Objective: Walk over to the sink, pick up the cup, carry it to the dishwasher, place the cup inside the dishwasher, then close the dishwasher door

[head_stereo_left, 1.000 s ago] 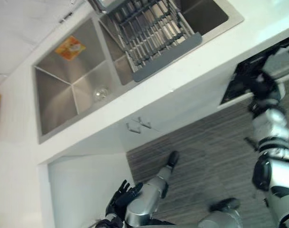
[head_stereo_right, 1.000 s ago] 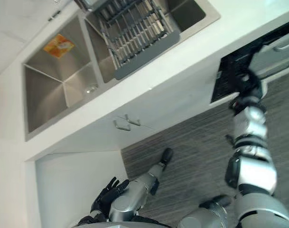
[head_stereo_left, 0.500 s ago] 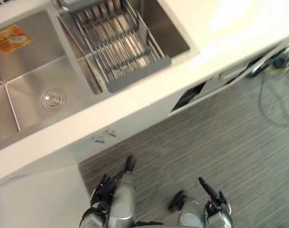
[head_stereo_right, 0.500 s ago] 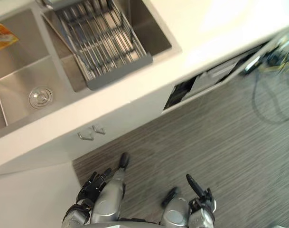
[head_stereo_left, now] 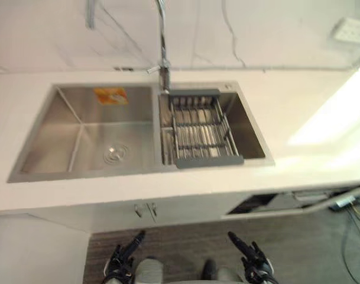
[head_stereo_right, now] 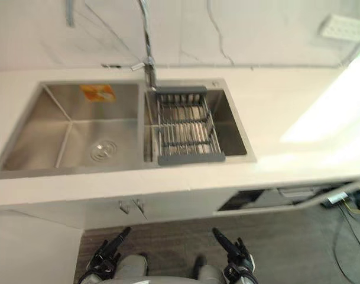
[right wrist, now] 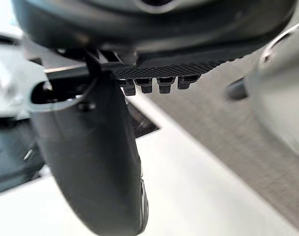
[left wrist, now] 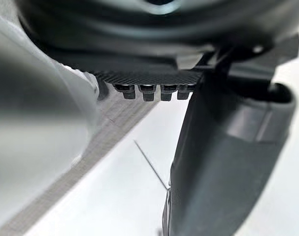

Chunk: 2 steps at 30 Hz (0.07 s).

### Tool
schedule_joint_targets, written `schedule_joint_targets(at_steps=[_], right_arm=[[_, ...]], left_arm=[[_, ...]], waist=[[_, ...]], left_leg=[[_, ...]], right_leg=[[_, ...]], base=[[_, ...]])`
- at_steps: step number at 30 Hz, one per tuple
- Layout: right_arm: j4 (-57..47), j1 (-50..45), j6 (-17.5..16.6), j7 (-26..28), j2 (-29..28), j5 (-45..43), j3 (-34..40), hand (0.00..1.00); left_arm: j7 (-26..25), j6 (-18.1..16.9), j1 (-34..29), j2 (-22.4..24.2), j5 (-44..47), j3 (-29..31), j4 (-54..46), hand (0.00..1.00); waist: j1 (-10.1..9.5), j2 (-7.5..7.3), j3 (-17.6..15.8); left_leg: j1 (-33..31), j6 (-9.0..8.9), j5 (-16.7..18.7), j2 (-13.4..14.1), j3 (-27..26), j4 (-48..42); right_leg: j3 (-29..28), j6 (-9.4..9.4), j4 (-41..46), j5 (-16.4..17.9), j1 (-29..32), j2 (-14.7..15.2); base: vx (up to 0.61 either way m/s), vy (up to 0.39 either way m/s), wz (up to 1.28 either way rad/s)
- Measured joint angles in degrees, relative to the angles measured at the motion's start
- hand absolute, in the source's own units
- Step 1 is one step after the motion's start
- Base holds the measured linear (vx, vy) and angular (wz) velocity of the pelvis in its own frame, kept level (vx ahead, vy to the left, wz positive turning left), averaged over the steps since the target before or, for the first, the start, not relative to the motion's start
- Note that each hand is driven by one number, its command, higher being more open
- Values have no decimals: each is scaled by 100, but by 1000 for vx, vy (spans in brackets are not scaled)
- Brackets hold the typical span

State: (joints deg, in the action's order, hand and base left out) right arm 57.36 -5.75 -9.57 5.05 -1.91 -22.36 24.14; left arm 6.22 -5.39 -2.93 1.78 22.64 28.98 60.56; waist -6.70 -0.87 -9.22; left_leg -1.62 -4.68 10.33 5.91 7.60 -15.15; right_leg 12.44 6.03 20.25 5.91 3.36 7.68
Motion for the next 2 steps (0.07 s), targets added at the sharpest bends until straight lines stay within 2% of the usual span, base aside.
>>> schedule_joint_targets(at_steps=[1,2], right_arm=[[-1,-1,1,38,-21,4,-11,100],[-2,-14,8,108,-66,7,-83,100]], left_arm=[[0,-14,-3,2,-28,-1,-10,100],[-1,-62,-28,-11,-28,33,-24,100]], waist=[[1,8,5],[-14,-65,-16]], left_leg=[[67,0,-2,-16,50,16],[202,0,-4,-94,140,35]], right_leg=[[-32,-25,215,63,2,34],[-89,-52,593,211,3,111]], base=[[133,-24,77],[65,-11,45]])
